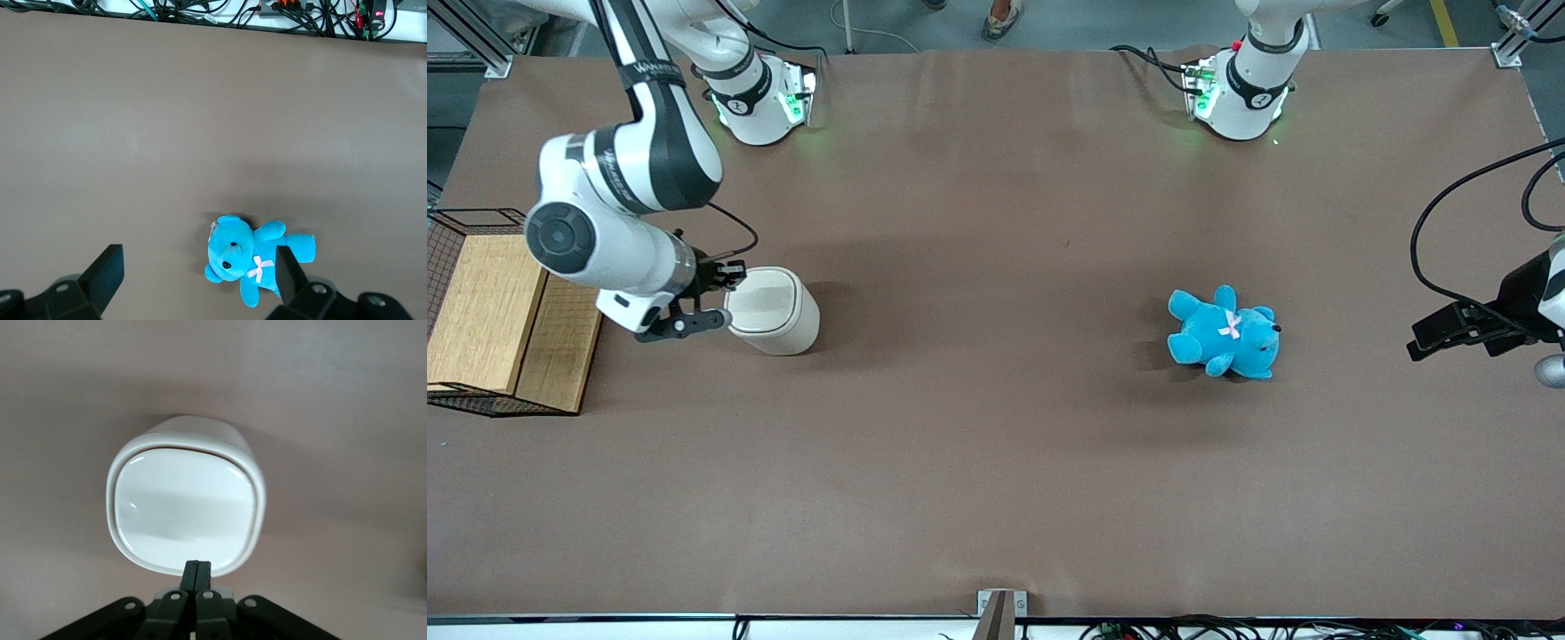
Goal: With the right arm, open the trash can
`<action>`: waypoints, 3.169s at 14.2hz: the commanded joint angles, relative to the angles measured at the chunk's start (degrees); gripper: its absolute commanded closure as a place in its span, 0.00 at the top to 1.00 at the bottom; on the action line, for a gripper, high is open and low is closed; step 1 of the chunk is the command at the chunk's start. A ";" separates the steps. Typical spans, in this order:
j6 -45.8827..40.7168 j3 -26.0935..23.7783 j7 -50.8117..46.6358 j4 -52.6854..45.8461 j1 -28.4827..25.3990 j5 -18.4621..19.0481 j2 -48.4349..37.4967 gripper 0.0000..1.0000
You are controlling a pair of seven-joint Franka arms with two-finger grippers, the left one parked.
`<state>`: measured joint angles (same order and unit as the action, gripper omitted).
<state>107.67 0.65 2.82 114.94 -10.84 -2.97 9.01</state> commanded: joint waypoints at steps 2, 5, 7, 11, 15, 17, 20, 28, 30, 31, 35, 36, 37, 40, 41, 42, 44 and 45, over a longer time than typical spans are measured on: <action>3.50 0.31 -0.19 0.11 -3.39 -1.69 3.37 0.00; 4.04 0.31 -0.10 0.02 -3.23 -1.61 6.02 0.00; 4.12 0.31 0.07 -0.07 -3.14 -1.60 7.34 0.00; 2.47 0.40 0.34 -1.47 -2.96 -1.60 7.87 0.00; -16.13 0.84 0.69 -17.07 -1.83 -1.34 6.64 0.00; -20.12 0.84 0.60 -22.55 -1.73 -0.82 5.85 0.00; -20.66 0.84 0.51 -26.69 0.80 -0.73 2.60 0.14; -14.96 0.76 0.43 -28.28 6.61 0.68 -3.81 1.00; -14.95 0.84 0.51 -27.93 6.79 0.77 -6.44 1.00; -15.04 0.93 0.43 -27.93 6.88 0.86 -7.15 1.00; -15.56 0.84 0.34 -26.18 9.25 0.77 -10.05 1.00; -15.48 0.84 0.34 -25.48 9.95 0.68 -10.32 1.00; -15.48 0.84 0.25 -25.12 9.96 0.68 -10.32 1.00; -15.83 0.75 -0.10 -24.68 9.96 0.68 -10.58 1.00; -15.91 0.75 -0.10 -24.68 9.96 0.68 -10.76 1.00; -15.92 0.75 -0.10 -24.59 9.96 0.68 -10.68 1.00; -16.18 0.84 -0.01 -23.89 10.05 0.68 -10.68 1.00; -16.18 0.84 -0.01 -23.80 9.96 0.77 -10.68 1.00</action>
<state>91.21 2.13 3.04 88.52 -1.56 -2.90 0.28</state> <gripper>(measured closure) 0.000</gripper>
